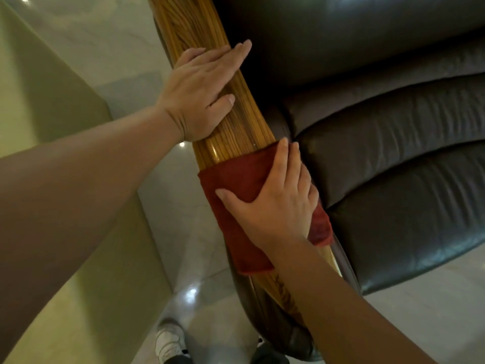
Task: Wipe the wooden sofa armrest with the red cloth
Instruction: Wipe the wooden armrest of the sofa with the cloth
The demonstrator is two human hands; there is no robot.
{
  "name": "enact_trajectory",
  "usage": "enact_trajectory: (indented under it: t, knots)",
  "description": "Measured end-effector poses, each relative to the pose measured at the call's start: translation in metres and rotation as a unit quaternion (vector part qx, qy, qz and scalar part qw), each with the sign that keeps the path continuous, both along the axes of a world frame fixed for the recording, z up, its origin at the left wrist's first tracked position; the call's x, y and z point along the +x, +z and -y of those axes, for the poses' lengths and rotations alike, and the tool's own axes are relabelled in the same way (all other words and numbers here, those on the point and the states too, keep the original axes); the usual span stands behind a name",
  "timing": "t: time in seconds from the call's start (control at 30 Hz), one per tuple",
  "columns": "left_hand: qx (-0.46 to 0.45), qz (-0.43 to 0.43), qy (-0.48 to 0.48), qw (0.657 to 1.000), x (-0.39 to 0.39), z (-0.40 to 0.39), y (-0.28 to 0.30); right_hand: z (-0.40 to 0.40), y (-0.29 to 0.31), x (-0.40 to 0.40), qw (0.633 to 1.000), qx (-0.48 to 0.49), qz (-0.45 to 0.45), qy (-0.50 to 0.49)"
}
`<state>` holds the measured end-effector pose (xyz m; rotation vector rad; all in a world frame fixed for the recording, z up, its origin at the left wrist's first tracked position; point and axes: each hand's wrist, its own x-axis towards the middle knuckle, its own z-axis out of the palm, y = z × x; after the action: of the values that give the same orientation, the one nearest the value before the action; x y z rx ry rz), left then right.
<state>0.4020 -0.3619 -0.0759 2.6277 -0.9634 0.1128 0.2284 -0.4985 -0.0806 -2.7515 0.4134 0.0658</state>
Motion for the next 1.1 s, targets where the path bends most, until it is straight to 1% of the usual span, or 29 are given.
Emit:
enact_trajectory:
  t: [0.23, 0.37, 0.47, 0.53, 0.77, 0.9, 0.93, 1.0, 1.03, 1.1]
  knots:
    - [-0.003, 0.011, 0.007, 1.000, -0.001, 0.000, 0.000, -0.014, 0.003, 0.041, 1.000, -0.008, 0.012, 0.026]
    - [-0.008, 0.006, 0.014, 1.000, -0.004, 0.001, 0.002, -0.012, 0.000, 0.034, 0.999, -0.006, 0.034, 0.032]
    - [-0.004, -0.003, 0.020, 1.000, -0.006, 0.001, 0.003, -0.004, -0.005, -0.001, 0.998, 0.007, 0.056, 0.010]
    - [-0.005, -0.007, 0.026, 1.000, -0.007, 0.002, 0.004, 0.007, -0.011, -0.034, 0.999, 0.010, 0.052, 0.002]
    - [-0.009, 0.000, 0.034, 0.999, -0.009, 0.003, 0.001, 0.055, -0.054, -0.144, 1.000, 0.010, 0.011, -0.017]
    - [0.043, -0.002, 0.013, 0.999, -0.006, 0.004, 0.003, 0.080, -0.076, -0.193, 0.998, 0.019, -0.042, -0.047]
    - [0.052, -0.006, 0.011, 0.999, -0.003, 0.004, 0.005, 0.086, -0.080, -0.202, 0.997, 0.022, -0.050, -0.057]
    - [0.036, -0.033, 0.036, 0.998, 0.008, -0.001, 0.009, 0.092, -0.087, -0.215, 0.995, 0.025, -0.060, -0.077]
    - [0.027, -0.029, 0.040, 0.998, 0.013, -0.003, 0.010, 0.092, -0.087, -0.218, 0.993, 0.026, -0.067, -0.092]
    - [0.035, 0.015, -0.001, 0.999, 0.015, -0.002, 0.008, 0.088, -0.084, -0.215, 0.992, 0.028, -0.064, -0.108]
